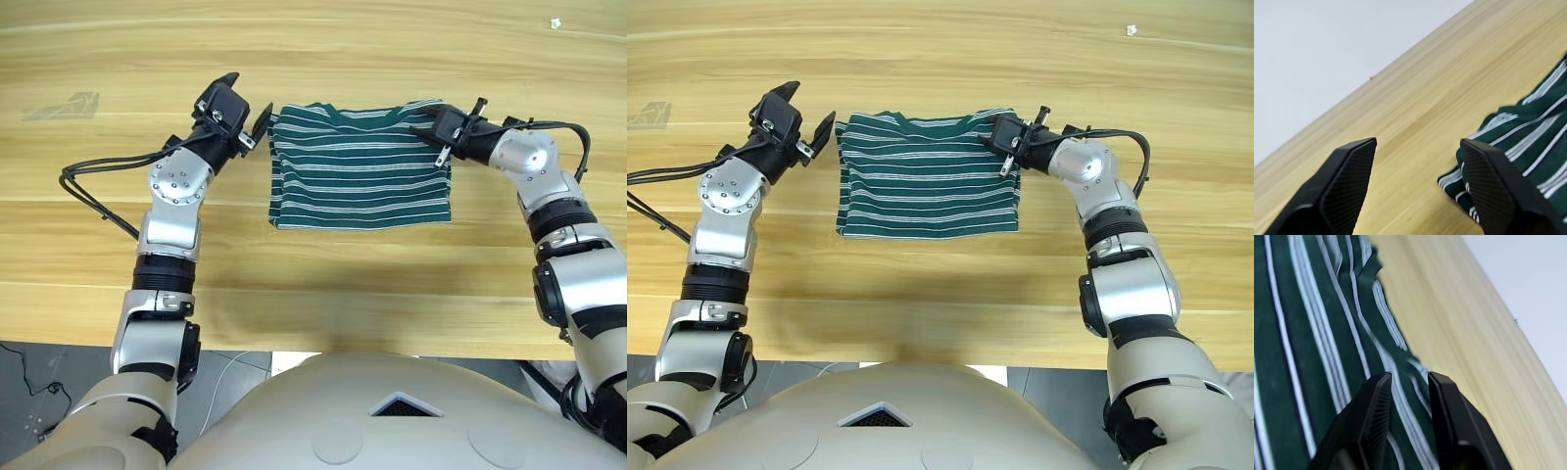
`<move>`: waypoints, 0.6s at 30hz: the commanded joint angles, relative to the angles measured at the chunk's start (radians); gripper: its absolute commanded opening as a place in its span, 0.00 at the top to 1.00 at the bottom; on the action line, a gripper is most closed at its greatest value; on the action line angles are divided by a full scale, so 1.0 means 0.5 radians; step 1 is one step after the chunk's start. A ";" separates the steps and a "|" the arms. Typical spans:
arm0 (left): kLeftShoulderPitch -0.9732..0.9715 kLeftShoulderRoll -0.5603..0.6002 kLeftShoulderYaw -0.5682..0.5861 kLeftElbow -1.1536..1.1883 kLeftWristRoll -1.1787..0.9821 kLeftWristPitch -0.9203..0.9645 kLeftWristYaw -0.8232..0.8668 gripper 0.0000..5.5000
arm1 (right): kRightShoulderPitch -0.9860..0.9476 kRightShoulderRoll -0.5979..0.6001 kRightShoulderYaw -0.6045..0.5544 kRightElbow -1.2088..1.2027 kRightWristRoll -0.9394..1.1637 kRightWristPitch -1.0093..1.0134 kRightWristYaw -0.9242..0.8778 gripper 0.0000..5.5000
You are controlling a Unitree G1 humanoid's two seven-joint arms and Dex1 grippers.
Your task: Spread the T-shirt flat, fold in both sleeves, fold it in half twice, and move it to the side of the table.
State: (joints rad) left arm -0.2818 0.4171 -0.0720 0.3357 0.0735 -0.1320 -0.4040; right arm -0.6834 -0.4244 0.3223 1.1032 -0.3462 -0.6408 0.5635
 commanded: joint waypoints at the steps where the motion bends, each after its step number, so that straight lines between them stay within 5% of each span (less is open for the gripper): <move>1: 0.067 0.001 0.016 -0.084 -0.076 0.085 -0.098 0.42 | -0.087 -0.107 0.332 0.115 -0.464 0.016 -0.232 0.75; 8: 0.118 0.008 0.016 -0.175 -0.068 0.125 -0.107 0.42 | -0.155 -0.301 0.521 0.279 -0.714 0.243 -0.492 0.75; 12: 0.164 0.010 0.002 -0.237 -0.051 0.123 -0.104 0.42 | 0.072 -0.573 0.520 0.119 -0.637 0.144 -0.184 0.75; 18: 0.272 0.025 -0.035 -0.360 -0.029 0.136 -0.128 0.42 | 0.890 -1.095 0.410 -1.295 0.001 0.284 0.563 0.75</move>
State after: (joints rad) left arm -0.1987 0.4159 -0.0691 0.2109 0.0387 -0.0799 -0.4521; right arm -0.5048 -0.8811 0.4929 0.7527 -0.4132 -0.5717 0.6413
